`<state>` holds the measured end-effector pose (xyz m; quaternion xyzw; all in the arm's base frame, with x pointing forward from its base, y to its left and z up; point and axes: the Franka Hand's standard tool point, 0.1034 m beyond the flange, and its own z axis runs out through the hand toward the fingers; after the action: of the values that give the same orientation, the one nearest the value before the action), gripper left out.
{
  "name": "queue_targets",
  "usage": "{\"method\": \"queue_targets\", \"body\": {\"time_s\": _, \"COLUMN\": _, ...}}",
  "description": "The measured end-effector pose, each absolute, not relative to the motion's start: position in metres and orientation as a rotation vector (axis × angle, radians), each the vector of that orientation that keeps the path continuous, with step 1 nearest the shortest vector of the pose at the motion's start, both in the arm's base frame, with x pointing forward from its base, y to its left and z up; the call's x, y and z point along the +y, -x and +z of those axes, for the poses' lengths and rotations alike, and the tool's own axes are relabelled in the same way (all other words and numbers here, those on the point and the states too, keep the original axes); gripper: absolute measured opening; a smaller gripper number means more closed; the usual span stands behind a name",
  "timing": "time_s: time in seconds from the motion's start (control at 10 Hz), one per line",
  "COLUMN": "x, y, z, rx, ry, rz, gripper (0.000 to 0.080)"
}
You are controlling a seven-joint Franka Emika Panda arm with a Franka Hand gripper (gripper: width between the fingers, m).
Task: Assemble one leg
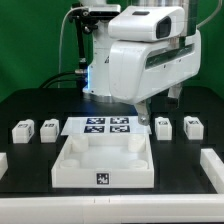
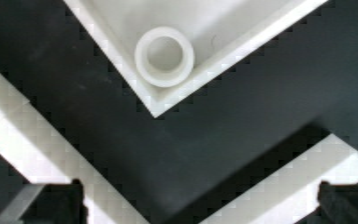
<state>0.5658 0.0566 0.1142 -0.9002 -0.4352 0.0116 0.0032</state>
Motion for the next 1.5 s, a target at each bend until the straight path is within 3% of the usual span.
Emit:
{"method": "queue_targets", "body": {"time_s": 1.3, "x": 0.056, "y": -0.565, "z": 0.112, "rx": -1.416, "ry": 2.795, "rz": 0.040, "gripper": 0.0650}}
{"method": "queue_targets", "body": {"time_s": 1.5, "x": 0.042, "y": -0.545, "z": 0.104, "rx": -1.735, "ry": 2.612, "rz": 0.023, "gripper": 0.0650}}
